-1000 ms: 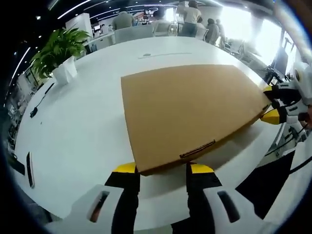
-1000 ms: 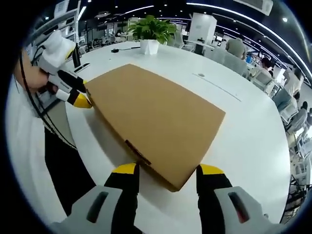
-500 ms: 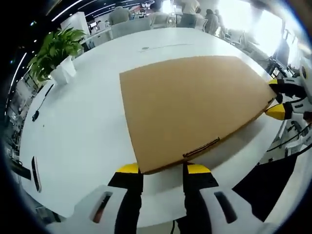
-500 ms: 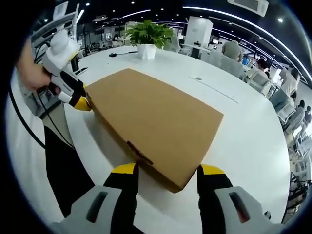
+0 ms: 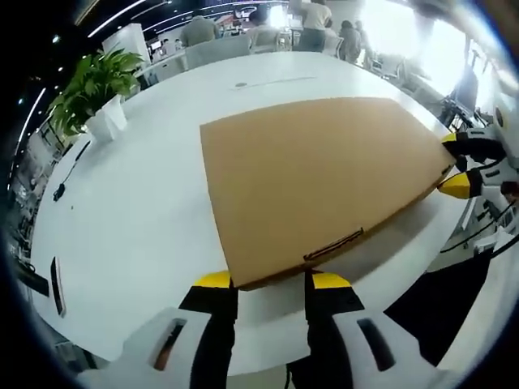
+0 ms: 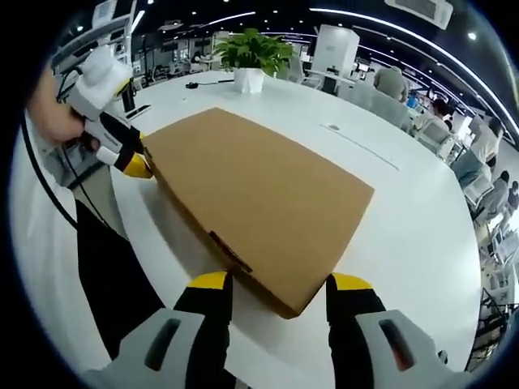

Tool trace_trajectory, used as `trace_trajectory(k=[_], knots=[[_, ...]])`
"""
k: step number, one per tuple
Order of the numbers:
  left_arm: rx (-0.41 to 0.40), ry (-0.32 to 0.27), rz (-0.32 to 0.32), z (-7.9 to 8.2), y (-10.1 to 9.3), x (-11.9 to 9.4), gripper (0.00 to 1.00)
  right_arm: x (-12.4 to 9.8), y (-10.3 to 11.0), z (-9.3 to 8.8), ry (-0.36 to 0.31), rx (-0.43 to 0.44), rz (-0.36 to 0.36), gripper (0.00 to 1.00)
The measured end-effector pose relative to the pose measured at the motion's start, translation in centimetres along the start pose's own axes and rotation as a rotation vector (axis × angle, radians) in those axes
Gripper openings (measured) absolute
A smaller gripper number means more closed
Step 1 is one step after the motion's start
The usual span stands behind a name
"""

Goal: Operate the shoe box by opening the lid, removing the specified soft item, and placing it in the target area until the item is outside and the box remains undamaged.

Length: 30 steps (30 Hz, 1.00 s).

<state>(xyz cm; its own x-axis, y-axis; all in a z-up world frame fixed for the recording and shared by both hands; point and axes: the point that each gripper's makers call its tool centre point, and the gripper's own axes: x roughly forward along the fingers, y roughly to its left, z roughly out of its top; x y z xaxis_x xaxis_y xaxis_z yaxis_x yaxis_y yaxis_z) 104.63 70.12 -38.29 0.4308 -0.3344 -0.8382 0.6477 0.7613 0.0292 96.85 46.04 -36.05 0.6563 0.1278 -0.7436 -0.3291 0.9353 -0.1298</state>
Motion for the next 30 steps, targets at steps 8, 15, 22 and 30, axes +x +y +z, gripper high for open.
trace_trajectory(k=[8,15,22,30], knots=[[-0.028,-0.045,-0.008,0.1,-1.0,-0.3,0.35,0.1,-0.3,0.3,-0.013,-0.013,0.017,0.46],[-0.047,-0.048,-0.050,0.2,-0.7,-0.1,0.38,-0.1,-0.4,0.5,-0.078,0.061,0.046,0.46],[-0.034,-0.065,-0.061,0.1,-0.3,-0.6,0.34,-0.1,0.0,0.2,-0.049,0.053,0.087,0.48],[0.029,-0.126,-0.163,0.0,-2.0,-1.5,0.48,-1.2,0.3,-0.2,-0.052,0.124,0.096,0.66]])
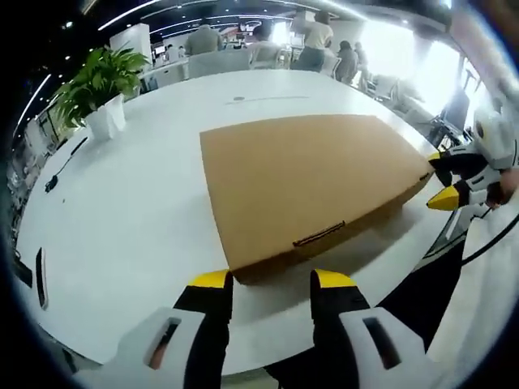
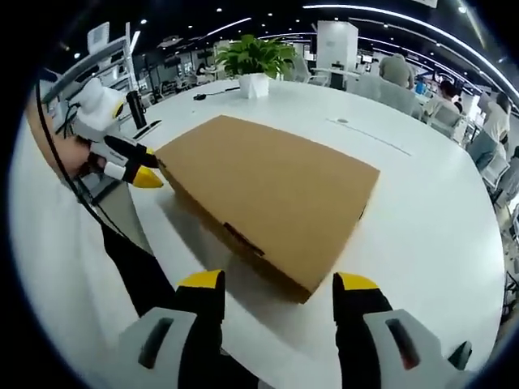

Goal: Operate the shoe box by opening the lid, removing the specified soft item, and placing it in the target area until the item is outside and the box remains undamaged.

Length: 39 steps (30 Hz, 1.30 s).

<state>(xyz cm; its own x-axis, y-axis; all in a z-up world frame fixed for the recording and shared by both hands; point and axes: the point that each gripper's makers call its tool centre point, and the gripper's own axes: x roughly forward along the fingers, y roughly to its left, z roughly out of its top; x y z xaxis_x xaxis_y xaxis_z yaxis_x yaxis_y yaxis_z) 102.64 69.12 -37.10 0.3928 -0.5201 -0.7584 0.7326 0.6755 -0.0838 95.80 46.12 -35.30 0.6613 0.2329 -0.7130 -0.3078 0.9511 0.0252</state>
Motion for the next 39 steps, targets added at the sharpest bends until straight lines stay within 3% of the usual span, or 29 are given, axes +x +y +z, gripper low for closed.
trace_trajectory(k=[3,6,7,9,10,12,14,18,21,23,24,25,27,28,29,34,35,36,39], knots=[[-0.014,-0.032,0.031,0.1,1.2,-0.9,0.41,-0.6,-0.5,0.7,-0.032,0.054,0.005,0.69],[-0.108,-0.095,0.011,1.2,1.9,-1.6,0.48,-1.1,-0.7,1.3,-0.058,0.042,-0.004,0.75],[-0.182,-0.162,-0.055,2.8,1.0,-2.2,0.55,-1.3,-0.7,1.5,-0.066,0.033,0.003,0.76],[-0.298,-0.229,-0.133,4.4,0.5,-3.0,0.78,-1.9,-0.9,2.4,-0.118,0.031,-0.013,0.73],[-0.388,-0.306,-0.196,6.3,-0.1,-4.0,0.89,-2.3,-1.1,2.9,-0.149,0.038,-0.022,0.74],[-0.454,-0.342,-0.225,7.7,-0.4,-5.2,0.98,-2.8,-1.2,3.6,-0.188,0.081,-0.022,0.76],[-0.537,-0.442,-0.283,9.8,-0.3,-7.0,0.99,-3.5,-1.3,4.4,-0.225,0.144,-0.018,0.78],[-0.623,-0.506,-0.335,11.6,-0.1,-8.7,0.99,-4.3,-0.7,6.1,-0.294,0.259,0.045,0.92],[-0.707,-0.544,-0.388,12.4,-0.1,-9.6,0.99,-4.7,-0.5,6.8,-0.300,0.319,0.070,1.00],[-0.778,-0.537,-0.470,12.6,-0.7,-10.1,0.99,-5.0,-0.5,7.2,-0.306,0.372,0.083,1.00],[-0.810,-0.503,-0.506,12.3,-1.1,-10.0,0.99,-5.2,-0.6,7.8,-0.327,0.421,0.103,1.00],[-0.813,-0.492,-0.516,12.0,-1.4,-10.0,0.99,-5.3,-0.6,8.0,-0.337,0.451,0.121,1.00],[-0.787,-0.505,-0.500,11.7,-1.5,-10.0,0.99,-5.5,-0.7,8.2,-0.340,0.504,0.146,1.00],[-0.803,-0.461,-0.505,11.0,-1.7,-9.9,0.99,-5.6,-0.9,8.4,-0.352,0.522,0.161,1.00],[-0.831,-0.467,-0.526,11.0,-1.8,-10.1,0.99,-5.8,-0.9,8.7,-0.377,0.554,0.181,1.00],[-0.942,-0.477,-0.532,10.3,-0.5,-10.6,1.00,-6.0,-2.8,9.1,-0.490,0.838,0.190,1.00],[-0.946,-0.470,-0.524,10.1,-0.3,-10.5,1.00,-6.0,-3.0,9.4,-0.526,0.878,0.202,1.00],[-0.953,-0.468,-0.534,10.0,-0.1,-10.5,1.00,-6.0,-3.2,9.6,-0.562,0.970,0.246,1.00],[-0.976,-0.477,-0.509,9.6,0.8,-9.8,0.99,-5.2,-3.7,8.8,-0.572,1.049,0.237,1.00]])
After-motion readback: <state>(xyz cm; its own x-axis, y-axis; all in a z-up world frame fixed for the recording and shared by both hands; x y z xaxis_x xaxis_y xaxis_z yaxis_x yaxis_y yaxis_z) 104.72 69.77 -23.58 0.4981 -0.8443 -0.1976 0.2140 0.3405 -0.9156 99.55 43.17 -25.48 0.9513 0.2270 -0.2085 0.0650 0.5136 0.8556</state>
